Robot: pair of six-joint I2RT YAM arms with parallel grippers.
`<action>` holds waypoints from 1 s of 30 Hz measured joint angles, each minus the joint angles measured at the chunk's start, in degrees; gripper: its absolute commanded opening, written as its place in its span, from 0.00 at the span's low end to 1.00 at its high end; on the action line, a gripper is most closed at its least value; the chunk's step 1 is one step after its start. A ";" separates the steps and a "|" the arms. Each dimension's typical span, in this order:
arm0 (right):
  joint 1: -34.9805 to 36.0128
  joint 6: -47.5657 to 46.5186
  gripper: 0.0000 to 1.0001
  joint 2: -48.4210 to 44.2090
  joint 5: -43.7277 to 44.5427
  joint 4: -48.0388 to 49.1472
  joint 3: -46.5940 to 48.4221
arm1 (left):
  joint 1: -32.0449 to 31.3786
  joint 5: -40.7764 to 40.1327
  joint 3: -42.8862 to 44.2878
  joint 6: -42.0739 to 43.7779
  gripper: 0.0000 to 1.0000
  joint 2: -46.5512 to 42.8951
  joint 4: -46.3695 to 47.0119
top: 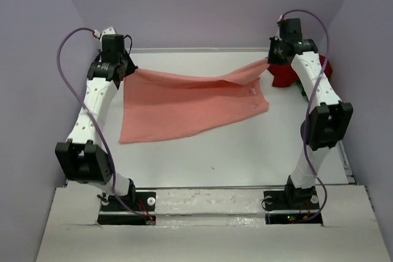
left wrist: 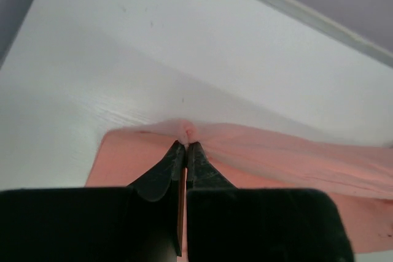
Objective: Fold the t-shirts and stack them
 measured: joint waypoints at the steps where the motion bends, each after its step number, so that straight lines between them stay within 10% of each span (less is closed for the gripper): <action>1: 0.15 -0.31 0.00 -2.36 0.59 -0.57 2.12 | -0.72 -0.50 1.33 0.57 0.00 -2.05 -0.35; 14: 12.70 -6.47 0.00 -49.59 9.25 4.04 11.08 | -3.50 -1.18 18.45 8.74 0.00 -38.91 2.62; 30: 12.92 -7.34 0.00 -54.29 8.31 -0.74 19.76 | -5.75 2.05 20.28 10.36 0.00 -45.55 1.95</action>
